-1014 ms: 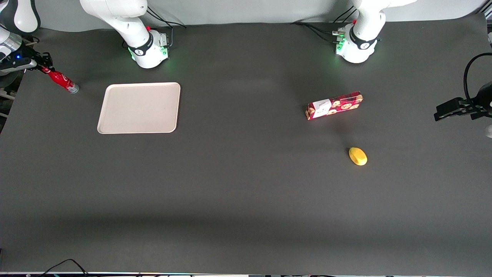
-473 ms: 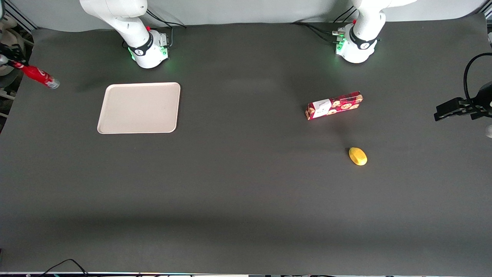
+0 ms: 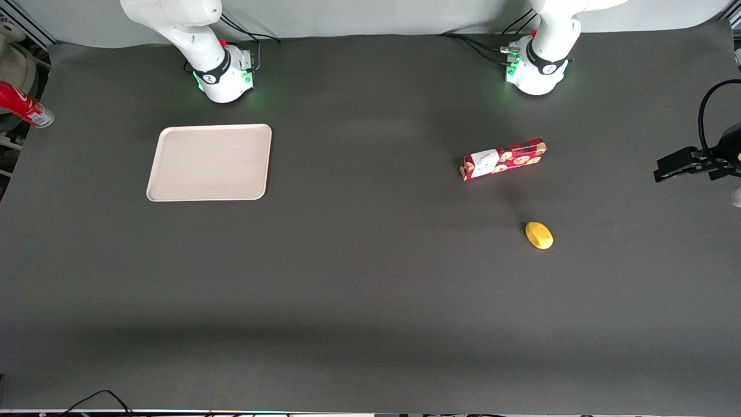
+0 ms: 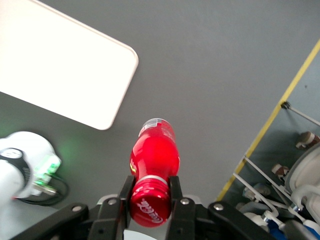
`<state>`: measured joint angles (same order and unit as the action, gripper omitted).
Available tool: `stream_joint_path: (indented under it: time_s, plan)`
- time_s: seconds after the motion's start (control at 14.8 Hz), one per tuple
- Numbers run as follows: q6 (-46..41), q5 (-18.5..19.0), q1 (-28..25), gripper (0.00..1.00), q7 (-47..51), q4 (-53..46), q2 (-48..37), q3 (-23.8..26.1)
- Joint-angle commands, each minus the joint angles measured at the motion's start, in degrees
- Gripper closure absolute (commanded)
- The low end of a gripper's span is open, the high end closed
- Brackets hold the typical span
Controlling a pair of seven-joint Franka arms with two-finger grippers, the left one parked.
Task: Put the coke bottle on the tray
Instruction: 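Lift the bottle and carry it toward the white tray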
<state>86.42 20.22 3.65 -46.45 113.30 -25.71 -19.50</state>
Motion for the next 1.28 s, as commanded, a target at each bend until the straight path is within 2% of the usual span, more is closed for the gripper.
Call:
stream_joint_path:
  time_s: [0.0,0.2,0.34,0.54,0.95,1.22]
  plan:
    - [-8.6,-7.9,0.5,1.00,4.2,-15.5,11.4,6.8]
    - [-8.6,-12.4,0.4,1.00,14.5,-17.0,15.3,13.9]
    - [-4.1,-14.6,0.1,1.00,18.5,-13.7,17.6,15.5]
    - [6.2,-15.1,0.2,1.00,18.9,-3.9,17.6,15.5]
    - [17.8,-15.1,3.5,1.00,19.1,11.9,16.9,14.8]
    - [26.0,-15.0,3.6,1.00,20.3,20.5,16.7,13.4]
